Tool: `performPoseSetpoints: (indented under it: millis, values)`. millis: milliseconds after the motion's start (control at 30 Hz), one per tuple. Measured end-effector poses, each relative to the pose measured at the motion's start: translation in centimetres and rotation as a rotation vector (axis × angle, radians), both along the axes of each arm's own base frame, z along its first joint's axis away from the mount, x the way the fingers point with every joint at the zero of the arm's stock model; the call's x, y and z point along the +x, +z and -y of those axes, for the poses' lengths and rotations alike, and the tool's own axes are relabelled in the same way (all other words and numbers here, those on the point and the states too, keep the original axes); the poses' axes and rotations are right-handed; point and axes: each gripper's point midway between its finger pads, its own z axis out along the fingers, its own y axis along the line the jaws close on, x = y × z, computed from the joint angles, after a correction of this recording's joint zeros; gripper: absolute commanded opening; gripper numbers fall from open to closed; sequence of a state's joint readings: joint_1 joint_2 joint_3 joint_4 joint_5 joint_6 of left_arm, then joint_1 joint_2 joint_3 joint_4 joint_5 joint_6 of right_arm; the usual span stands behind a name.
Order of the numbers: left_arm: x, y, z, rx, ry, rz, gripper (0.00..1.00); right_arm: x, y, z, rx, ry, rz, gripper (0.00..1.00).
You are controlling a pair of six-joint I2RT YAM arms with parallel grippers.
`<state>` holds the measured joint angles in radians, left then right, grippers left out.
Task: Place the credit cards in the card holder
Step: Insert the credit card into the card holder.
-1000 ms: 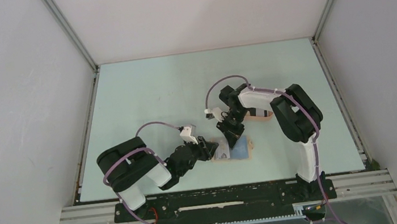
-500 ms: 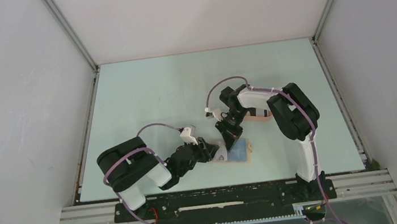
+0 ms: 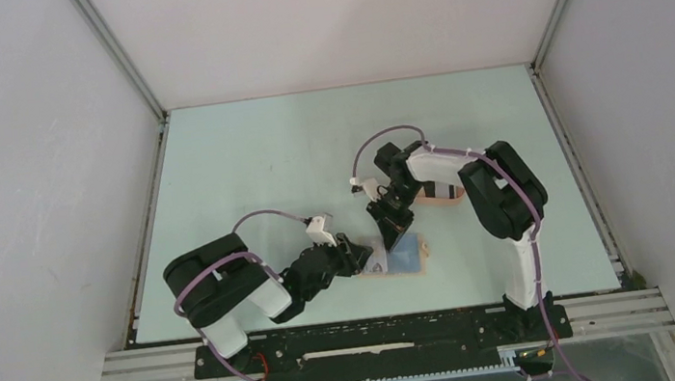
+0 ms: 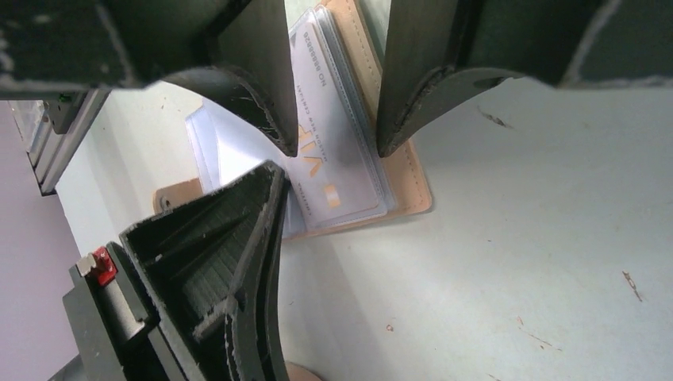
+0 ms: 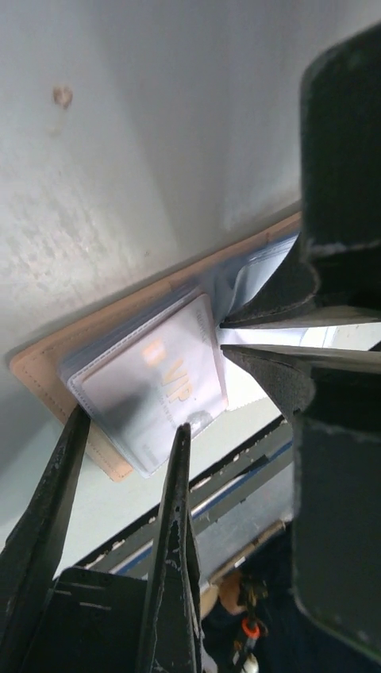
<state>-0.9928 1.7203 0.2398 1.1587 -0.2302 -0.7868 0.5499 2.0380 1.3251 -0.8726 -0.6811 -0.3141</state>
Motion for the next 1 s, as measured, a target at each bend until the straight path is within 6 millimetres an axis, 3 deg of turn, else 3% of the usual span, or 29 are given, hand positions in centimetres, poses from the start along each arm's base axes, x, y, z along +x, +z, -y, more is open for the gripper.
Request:
performPoseSetpoints:
  millis: [167,433,633,800,900,1000]
  values:
    - [-0.3,1.2,-0.4,-0.017,0.006,0.019,0.48,2.0,0.9,0.5,-0.015,0.017,0.143,0.23]
    - [-0.7,3.2,-0.8,-0.027,-0.02,0.094,0.45,4.4,4.9,1.1,0.032,0.045,0.363,0.23]
    - [-3.2,4.5,1.3,0.004,-0.163,0.186,0.43,4.7,8.2,2.2,0.106,0.04,0.464,0.26]
    - [-3.5,5.3,3.7,0.019,-0.233,0.224,0.41,4.3,12.1,3.5,0.234,0.031,0.547,0.3]
    - [-3.1,4.9,4.4,0.035,-0.232,0.224,0.4,3.7,12.1,3.2,0.277,0.083,0.542,0.3]
    - [-2.7,3.4,4.0,0.077,-0.212,0.203,0.38,2.0,9.7,2.2,0.278,0.174,0.48,0.3]
